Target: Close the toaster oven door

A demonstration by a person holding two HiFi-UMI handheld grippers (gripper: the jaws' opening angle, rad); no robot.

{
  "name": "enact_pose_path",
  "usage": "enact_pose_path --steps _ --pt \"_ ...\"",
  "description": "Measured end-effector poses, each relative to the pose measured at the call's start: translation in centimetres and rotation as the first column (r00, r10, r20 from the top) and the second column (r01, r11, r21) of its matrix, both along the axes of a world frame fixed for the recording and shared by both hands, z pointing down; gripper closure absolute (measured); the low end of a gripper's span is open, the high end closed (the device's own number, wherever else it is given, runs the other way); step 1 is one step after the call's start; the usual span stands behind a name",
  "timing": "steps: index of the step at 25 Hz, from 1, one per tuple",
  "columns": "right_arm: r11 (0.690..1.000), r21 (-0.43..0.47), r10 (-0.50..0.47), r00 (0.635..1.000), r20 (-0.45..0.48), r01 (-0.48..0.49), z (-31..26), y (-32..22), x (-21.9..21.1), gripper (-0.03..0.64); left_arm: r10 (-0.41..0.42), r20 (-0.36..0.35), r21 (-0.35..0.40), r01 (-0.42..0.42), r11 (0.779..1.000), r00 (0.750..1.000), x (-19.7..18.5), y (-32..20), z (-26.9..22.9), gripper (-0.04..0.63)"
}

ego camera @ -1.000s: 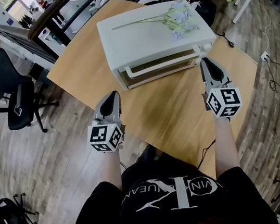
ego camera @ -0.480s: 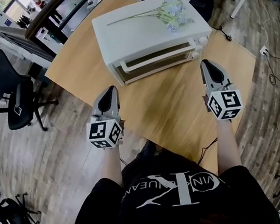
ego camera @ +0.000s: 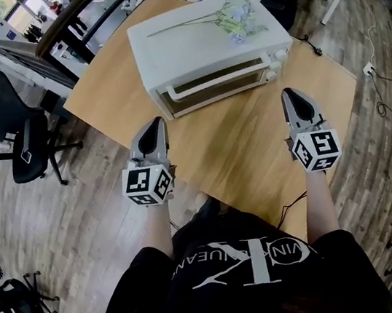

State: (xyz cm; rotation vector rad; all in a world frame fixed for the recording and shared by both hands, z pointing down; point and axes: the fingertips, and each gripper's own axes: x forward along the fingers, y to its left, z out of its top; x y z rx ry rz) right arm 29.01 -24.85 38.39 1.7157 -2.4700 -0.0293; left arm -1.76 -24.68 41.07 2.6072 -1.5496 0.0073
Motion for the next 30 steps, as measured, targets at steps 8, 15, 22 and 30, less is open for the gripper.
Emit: enact_pose_path --steps 8,15,22,30 --pt "1.0 -0.013 0.005 1.0 0.0 -0.005 0.6 0.6 0.3 0.595 -0.005 0.003 0.004 0.005 1.0 1.0 0.0 0.3 0.0 0.584" --pt "1.0 -0.023 0.005 1.0 0.005 -0.005 1.1 1.3 -0.1 0.595 -0.017 0.009 -0.007 0.017 1.0 1.0 -0.6 1.0 0.4 0.584" --pt "1.0 -0.027 0.0 1.0 0.008 0.001 1.5 1.3 -0.6 0.595 -0.029 0.009 -0.011 0.029 1.0 1.0 -1.3 1.1 0.6 0.584" --pt "1.0 -0.022 0.001 1.0 0.008 -0.001 1.5 1.3 -0.8 0.595 -0.03 0.011 -0.005 0.03 1.0 0.999 -1.5 1.0 0.5 0.584"
